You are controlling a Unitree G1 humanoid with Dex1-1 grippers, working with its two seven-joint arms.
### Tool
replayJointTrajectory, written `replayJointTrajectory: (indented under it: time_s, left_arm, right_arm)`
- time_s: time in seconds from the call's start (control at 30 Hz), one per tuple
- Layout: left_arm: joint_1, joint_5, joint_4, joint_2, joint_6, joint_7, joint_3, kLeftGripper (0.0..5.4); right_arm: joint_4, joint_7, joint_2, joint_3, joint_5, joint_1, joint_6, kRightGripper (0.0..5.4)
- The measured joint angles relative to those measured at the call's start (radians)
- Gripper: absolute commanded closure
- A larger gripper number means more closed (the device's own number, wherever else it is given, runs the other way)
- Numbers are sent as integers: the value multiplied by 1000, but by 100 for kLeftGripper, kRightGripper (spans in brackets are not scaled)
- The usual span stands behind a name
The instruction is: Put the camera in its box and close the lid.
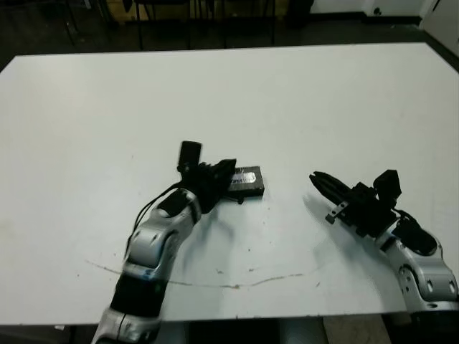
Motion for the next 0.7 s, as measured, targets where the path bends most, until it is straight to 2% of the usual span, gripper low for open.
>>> replayJointTrajectory:
  time_s: [0.2,0.43,0.53,0.7]
  left_arm:
    - [16,-2,-120,79,2,15,72,538]
    - [24,-82,-151,100,-26,8,178,538]
    - [78,-62,-179,98,-160,20,203,538]
    - [170,115,-149,82,-610,97,203,538]
  right_arm:
    - [-12,-14,2,1,0,7,0,540]
    - [-38,-45,10,-2,1,16,0,540]
    - [-91,-94,29,-14,9,31,2,540]
    - [-191,-233,91,-23,-3,38,12,540]
